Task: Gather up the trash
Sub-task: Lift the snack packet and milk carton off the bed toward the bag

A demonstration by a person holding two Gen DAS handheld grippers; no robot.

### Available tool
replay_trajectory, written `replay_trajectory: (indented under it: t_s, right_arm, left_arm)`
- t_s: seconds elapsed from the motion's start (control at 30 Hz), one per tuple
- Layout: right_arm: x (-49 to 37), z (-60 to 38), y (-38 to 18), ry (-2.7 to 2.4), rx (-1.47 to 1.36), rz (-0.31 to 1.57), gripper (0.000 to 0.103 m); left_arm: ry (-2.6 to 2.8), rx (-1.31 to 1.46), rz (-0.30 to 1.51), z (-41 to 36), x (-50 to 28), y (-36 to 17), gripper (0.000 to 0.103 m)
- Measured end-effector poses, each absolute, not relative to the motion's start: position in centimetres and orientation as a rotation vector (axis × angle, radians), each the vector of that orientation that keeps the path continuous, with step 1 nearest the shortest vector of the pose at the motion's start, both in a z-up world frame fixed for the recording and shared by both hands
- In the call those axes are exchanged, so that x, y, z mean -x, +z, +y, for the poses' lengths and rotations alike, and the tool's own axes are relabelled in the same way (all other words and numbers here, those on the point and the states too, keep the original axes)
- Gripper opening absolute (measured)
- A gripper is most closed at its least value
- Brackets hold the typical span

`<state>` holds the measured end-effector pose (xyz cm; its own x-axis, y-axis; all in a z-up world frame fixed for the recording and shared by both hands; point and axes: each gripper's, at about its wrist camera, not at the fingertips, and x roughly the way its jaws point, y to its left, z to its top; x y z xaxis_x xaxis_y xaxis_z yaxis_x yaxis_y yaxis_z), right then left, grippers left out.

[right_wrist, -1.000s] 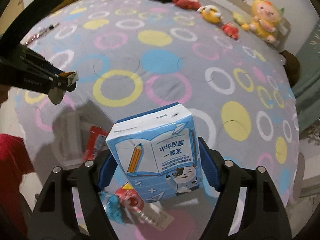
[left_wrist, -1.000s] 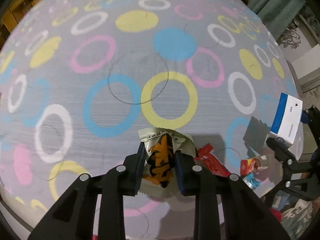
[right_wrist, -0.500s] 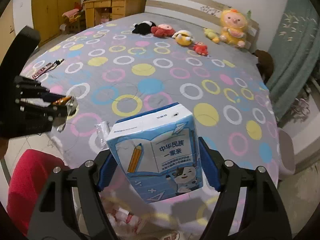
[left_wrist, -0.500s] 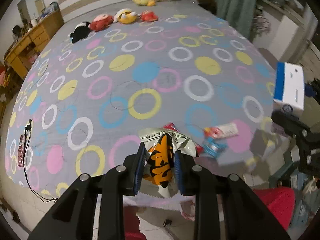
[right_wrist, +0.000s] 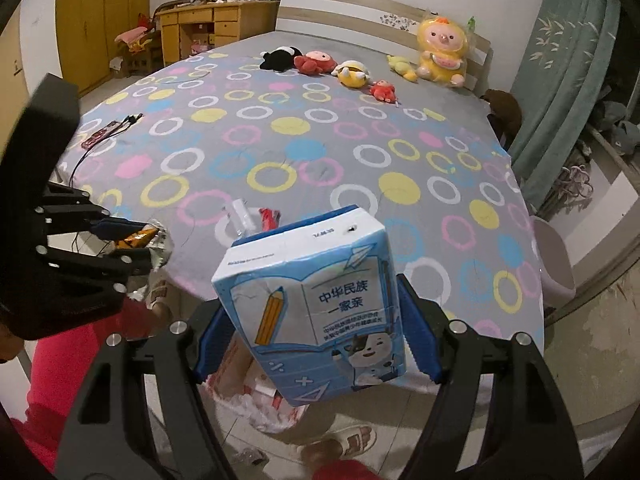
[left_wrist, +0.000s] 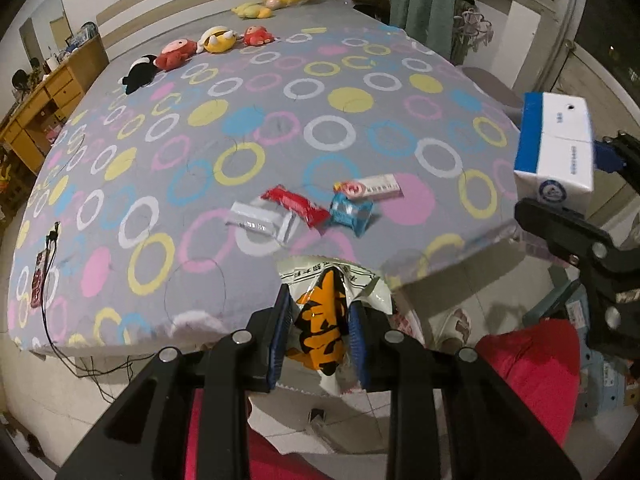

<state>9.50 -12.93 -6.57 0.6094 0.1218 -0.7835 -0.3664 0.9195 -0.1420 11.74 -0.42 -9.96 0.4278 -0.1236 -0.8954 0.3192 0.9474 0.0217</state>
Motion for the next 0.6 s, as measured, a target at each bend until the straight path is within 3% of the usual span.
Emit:
replay_trajectory:
  t_s: [0.6]
  right_arm:
    - [-1.3, -13.8, -10.7, 0.246, 0.212, 0.907, 0.073]
  left_arm:
    - [-0.314, -0.208, 1.149, -2.7, -5.0, -15.2, 0.027]
